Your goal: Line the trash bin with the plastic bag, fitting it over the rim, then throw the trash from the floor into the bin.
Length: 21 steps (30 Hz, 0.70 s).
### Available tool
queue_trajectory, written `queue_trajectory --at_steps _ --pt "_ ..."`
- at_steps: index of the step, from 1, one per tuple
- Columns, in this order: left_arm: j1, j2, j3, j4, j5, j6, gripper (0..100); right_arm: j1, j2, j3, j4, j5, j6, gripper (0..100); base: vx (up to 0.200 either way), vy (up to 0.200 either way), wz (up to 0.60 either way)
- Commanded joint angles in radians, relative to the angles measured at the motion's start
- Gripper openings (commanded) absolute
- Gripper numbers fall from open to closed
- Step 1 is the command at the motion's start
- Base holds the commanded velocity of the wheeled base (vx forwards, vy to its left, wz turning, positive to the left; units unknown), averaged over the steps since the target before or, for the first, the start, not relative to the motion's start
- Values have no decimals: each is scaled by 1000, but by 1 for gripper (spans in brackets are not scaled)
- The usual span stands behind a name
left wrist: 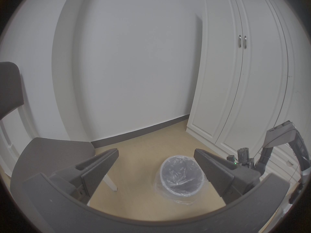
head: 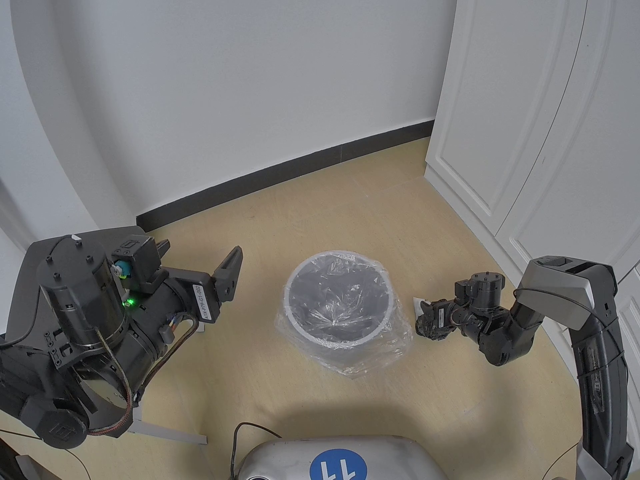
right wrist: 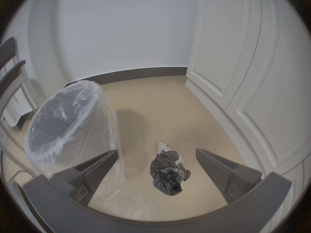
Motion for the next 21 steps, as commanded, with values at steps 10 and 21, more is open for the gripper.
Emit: queue_trajectory --at_steps 10,21 --pt "-4 11 3 -26 -1 2 100 -11 14 -202 246 -1 230 100 0 0 0" --pt "-2 33 8 -43 -1 3 100 -16 124 -584 642 -6 489 100 0 0 0"
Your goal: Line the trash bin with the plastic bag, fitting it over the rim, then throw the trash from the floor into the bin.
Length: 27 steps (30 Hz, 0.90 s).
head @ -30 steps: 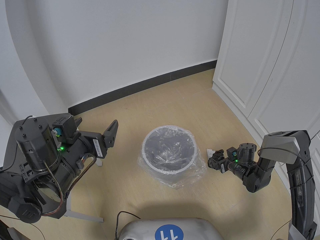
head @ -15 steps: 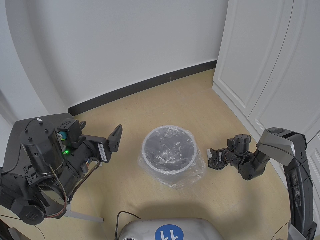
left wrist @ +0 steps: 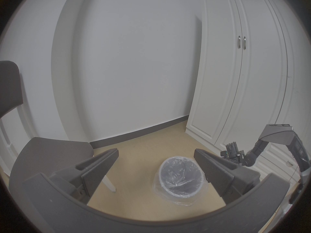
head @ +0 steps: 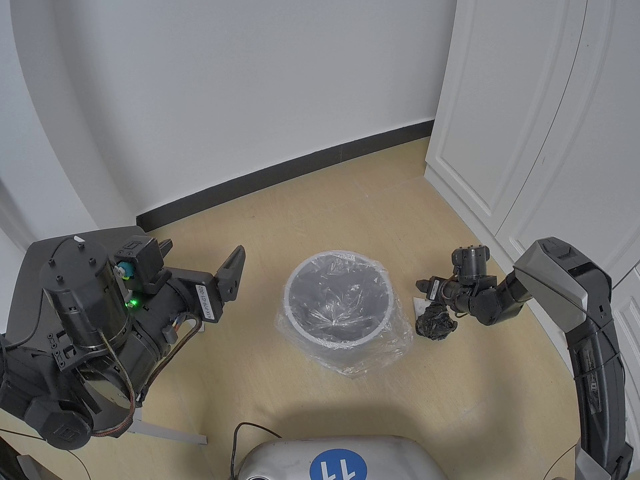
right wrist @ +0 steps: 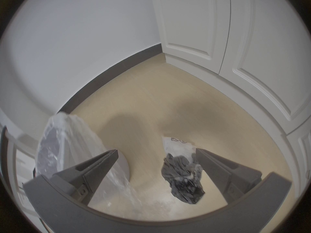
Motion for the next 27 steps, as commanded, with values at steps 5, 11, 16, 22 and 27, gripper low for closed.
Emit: queue_trajectory --at_steps 5,11,16,22,27 --pt "1 31 4 -6 0 -2 100 -15 163 -239 117 -5 66 100 0 0 0" --pt "2 46 6 -8 2 -2 100 -24 215 -285 120 -7 66 100 0 0 0" --pt "2 46 10 -8 0 -2 100 -27 216 -311 191 -5 86 100 0 0 0" --pt "4 46 13 -8 2 -2 100 -32 249 -364 246 -11 106 100 0 0 0" --pt "4 46 24 -8 2 -2 100 -32 250 -372 269 -11 107 100 0 0 0"
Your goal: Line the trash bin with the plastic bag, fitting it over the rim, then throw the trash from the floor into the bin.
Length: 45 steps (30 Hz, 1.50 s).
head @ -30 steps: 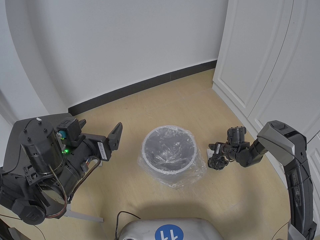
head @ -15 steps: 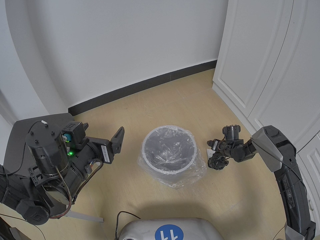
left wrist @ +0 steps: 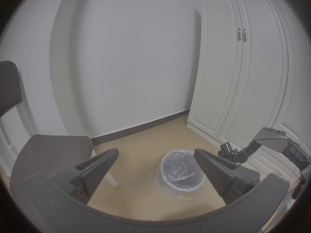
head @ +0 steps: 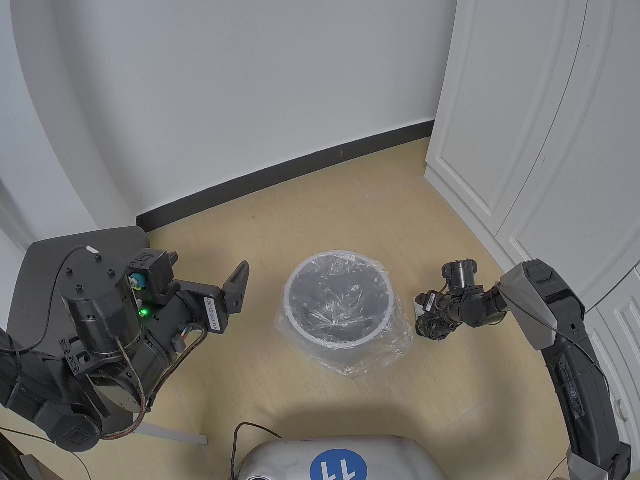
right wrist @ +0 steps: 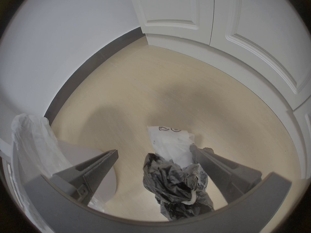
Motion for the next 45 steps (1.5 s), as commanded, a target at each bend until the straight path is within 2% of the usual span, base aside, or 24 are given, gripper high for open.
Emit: queue_trajectory --at_steps 1,11,40,41,45 --pt "-1 1 6 0 -1 0 100 -1 13 -9 2 0 0 100 0 0 0" --pt "-2 9 7 -43 1 3 100 -1 19 -58 115 -2 0 100 0 0 0" --pt "-11 14 4 -45 1 4 100 -1 19 -61 120 0 -11 100 0 0 0" --pt "-11 14 4 -43 1 4 100 -1 19 -61 120 0 -11 0 0 0 0" --pt "-13 14 3 -45 1 4 100 -1 19 -60 118 0 -11 0 0 0 0"
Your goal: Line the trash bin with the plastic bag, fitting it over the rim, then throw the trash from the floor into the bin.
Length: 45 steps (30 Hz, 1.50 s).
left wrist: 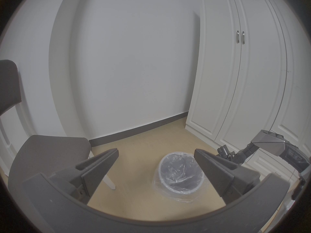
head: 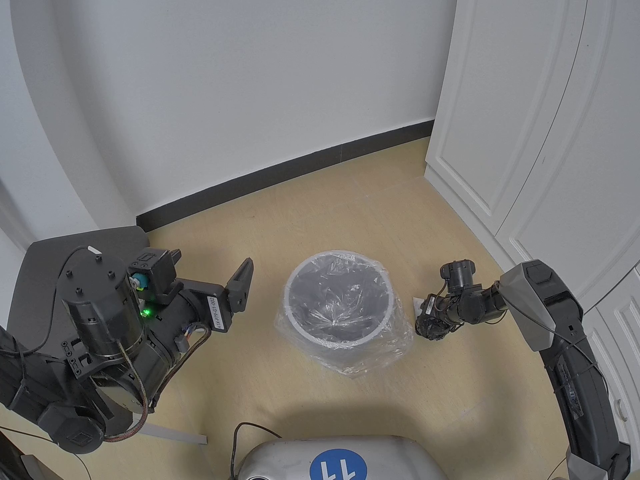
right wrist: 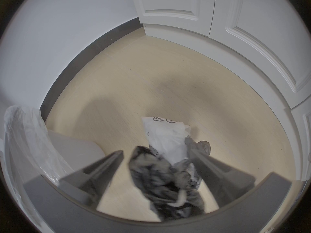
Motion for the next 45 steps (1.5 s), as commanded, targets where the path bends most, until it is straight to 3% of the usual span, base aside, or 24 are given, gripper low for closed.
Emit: queue_trajectory --at_steps 1,5,10,18,23,28,35,45 --pt "-1 0 1 0 1 -1 100 0 1 1 -1 0 0 0 0 0 0" --pt "-1 0 1 1 1 -1 100 1 -1 6 -10 -4 -9 0 0 0 0" --pt "-3 -1 -1 0 1 -1 100 0 -24 12 -21 -61 -24 0 0 0 0" --pt "-1 -23 2 -6 2 35 100 17 -353 214 -3 -61 -29 0 0 0 0" --pt "0 -9 4 -49 1 44 100 75 -660 414 -47 -60 -20 0 0 0 0" --pt "0 -7 4 -51 1 47 100 202 -858 584 -254 -66 52 0 0 0 0" --pt "0 -7 -1 -51 1 49 100 376 -834 688 -527 -98 101 0 0 0 0" --pt "5 -15 2 -51 1 52 100 478 -679 693 -618 -121 109 0 0 0 0"
